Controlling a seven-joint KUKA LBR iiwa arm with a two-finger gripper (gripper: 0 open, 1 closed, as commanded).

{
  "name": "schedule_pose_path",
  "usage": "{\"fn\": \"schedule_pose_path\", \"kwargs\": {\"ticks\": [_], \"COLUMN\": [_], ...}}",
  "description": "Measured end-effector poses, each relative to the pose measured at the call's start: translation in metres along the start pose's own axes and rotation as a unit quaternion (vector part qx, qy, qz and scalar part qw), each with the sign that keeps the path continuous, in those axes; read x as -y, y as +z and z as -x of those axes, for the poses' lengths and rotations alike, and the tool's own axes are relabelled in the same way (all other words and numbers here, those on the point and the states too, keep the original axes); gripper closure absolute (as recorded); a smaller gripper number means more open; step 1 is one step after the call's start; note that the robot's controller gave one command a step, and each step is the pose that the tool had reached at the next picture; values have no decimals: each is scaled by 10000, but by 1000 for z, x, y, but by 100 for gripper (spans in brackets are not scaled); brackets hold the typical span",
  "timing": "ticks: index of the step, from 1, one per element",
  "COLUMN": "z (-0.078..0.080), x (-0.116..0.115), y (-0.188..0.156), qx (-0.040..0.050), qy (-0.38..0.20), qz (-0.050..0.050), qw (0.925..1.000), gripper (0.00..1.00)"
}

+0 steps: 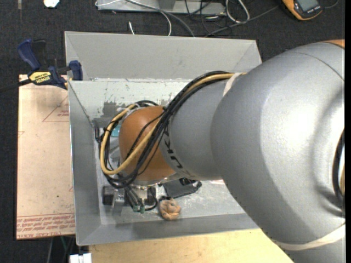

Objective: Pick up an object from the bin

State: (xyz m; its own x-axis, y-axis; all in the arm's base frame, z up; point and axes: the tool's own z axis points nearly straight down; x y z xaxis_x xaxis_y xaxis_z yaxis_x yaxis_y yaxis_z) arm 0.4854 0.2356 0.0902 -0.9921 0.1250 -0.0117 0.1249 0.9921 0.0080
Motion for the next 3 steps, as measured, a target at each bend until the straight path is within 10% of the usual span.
{"fn": "schedule_pose_path", "kwargs": {"ticks": [3], "z": [1], "x": [0], "y": [-48], "qx": [-2], "qy": [1], "qz": [5], "qw": [10000], "gripper": [100]}}
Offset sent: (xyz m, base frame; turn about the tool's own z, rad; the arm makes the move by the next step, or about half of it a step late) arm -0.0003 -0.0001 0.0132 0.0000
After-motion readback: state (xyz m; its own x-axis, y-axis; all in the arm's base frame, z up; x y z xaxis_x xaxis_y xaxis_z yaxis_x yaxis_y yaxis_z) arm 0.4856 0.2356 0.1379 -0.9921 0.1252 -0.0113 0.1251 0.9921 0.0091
